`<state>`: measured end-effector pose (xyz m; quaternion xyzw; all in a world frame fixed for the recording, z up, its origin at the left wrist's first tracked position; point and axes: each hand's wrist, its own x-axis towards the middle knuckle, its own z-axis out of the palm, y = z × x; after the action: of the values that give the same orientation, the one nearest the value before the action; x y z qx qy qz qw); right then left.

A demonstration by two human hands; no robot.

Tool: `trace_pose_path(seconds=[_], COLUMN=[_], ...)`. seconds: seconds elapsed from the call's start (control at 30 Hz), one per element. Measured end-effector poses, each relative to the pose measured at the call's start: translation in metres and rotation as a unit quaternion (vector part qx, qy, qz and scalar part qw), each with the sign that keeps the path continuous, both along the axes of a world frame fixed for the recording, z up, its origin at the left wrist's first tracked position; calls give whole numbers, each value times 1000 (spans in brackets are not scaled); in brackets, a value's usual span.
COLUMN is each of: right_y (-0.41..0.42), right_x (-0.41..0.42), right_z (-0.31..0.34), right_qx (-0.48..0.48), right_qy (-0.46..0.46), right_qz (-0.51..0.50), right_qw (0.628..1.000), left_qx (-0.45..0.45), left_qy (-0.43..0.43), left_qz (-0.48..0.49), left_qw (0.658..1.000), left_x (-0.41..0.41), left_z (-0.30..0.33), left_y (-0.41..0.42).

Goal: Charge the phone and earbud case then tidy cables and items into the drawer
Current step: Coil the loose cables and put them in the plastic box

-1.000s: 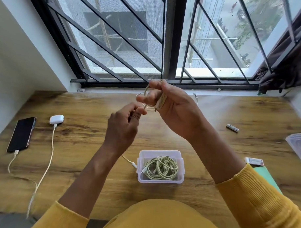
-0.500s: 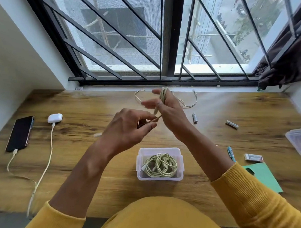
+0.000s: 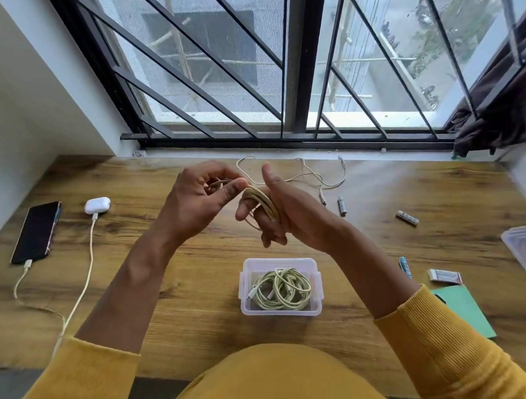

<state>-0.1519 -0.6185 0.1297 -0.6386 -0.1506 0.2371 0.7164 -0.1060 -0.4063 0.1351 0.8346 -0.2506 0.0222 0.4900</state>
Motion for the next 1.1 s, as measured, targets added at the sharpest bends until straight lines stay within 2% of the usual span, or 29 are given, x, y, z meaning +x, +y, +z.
trace_pose_path(seconds=[0.1,0.2,0.3,0.43,0.5,0.6,0.7,0.83,0.9,1.0,1.1], right_y=[-4,-2,2,6,7,5,3,-2,-5,-5,0], right_x=[2,5,6,6,7,7,9,12,11,8,4], right_z=[4,2,-4,-8,-9,-5,-4,-5,-4,-2,2], right_qx=[75,122,135,183,211,241,262,286,305,306,322], right_qy=[-6,-22,-29,-2,9,30,47,57,64,72,107], right_qz=[15,-14,-68,-135,-154,-177,-188,-192,-192,-189,-188], right_qw=[997,992,988,974,965,954,945,937,931,930,922], left_qx=[-78,-133,-120,-20,19,42,8,-117,-151,-125,-89], left_qy=[30,61,53,3,8,-14,-7,75,104,72,-4], left_qz=[16,64,84,112,136,156,151,77,57,69,96], left_qw=[996,987,988,993,990,987,989,987,981,987,991], left_x=[1,-5,-16,-29,-35,-45,-53,-54,-50,-46,-45], left_z=[-15,-29,-39,-39,-36,-32,-24,-16,-17,-18,-15], left_y=[-3,-14,-27,-40,-47,-53,-58,-56,-53,-51,-50])
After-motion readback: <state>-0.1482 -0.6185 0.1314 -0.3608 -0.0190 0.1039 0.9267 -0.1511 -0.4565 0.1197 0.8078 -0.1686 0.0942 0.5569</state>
